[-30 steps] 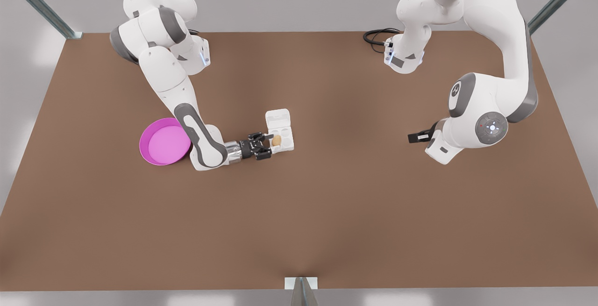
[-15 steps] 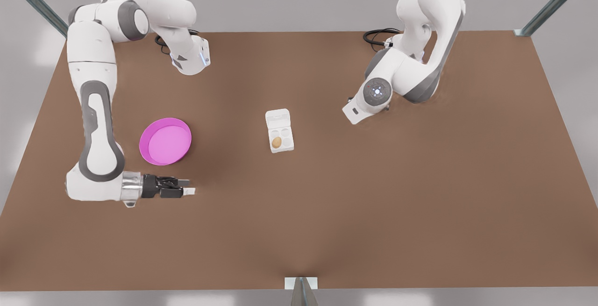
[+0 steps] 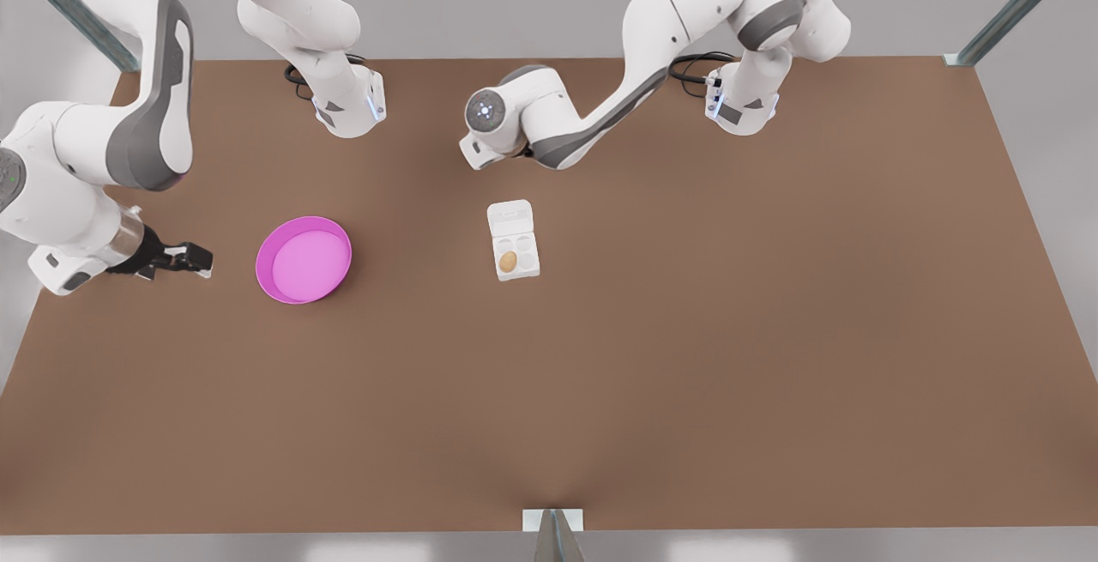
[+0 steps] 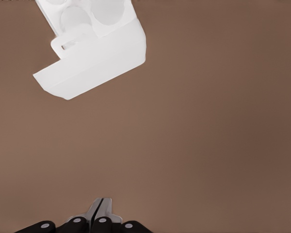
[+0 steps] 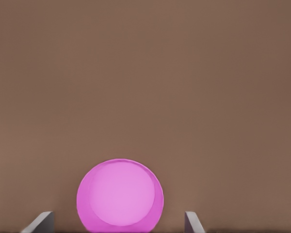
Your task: Pack egg into the box and close the box lid
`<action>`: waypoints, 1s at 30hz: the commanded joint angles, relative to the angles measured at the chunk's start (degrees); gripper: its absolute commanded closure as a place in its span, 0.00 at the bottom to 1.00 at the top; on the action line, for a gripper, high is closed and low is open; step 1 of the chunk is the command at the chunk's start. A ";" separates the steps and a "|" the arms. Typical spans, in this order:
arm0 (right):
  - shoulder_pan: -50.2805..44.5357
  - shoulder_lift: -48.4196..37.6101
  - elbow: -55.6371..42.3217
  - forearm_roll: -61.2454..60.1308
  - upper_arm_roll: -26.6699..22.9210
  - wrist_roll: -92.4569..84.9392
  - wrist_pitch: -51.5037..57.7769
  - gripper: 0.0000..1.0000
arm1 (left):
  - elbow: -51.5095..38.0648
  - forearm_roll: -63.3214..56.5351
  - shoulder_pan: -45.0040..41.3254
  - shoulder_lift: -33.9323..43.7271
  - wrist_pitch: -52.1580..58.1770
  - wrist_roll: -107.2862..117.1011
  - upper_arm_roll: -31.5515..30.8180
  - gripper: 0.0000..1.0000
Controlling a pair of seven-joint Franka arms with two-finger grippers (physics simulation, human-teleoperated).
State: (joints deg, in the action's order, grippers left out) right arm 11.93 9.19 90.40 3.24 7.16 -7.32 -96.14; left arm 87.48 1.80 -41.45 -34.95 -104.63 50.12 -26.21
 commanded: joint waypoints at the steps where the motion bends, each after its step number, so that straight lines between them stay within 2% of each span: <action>1: 0.02 -0.92 1.27 -0.95 0.05 -4.46 0.69 0.00 | 0.50 -0.30 -0.21 -0.38 -7.34 24.15 0.72 0.79; 3: 0.11 -2.86 4.53 -2.01 -0.04 -3.49 -0.01 0.00 | 2.70 -0.66 -0.73 -0.47 -10.77 24.93 1.51 0.79; 6: 0.11 -2.51 4.79 -1.92 -0.04 -3.49 -0.45 0.00 | 2.61 -0.66 -0.82 -1.97 -13.67 35.83 1.51 0.79; 10: 0.02 -2.60 5.14 -2.09 -0.04 -3.31 -0.71 0.00 | 2.44 -0.92 -0.82 -3.11 -14.90 35.75 1.51 0.79; 17: 0.20 -2.42 6.02 -2.18 -0.04 -3.31 -1.85 0.00 | -3.36 -6.11 -1.08 -8.91 -14.55 33.03 1.43 0.79; 30: 0.46 -0.49 3.29 -2.36 -0.22 -5.34 -0.36 0.00 | -3.36 -7.86 1.20 -9.35 -14.46 32.23 1.51 0.79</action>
State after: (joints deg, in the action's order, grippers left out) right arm 12.47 8.67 93.76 0.80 6.90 -10.76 -96.79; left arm 84.08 -5.73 -40.43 -44.40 -118.99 76.74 -24.66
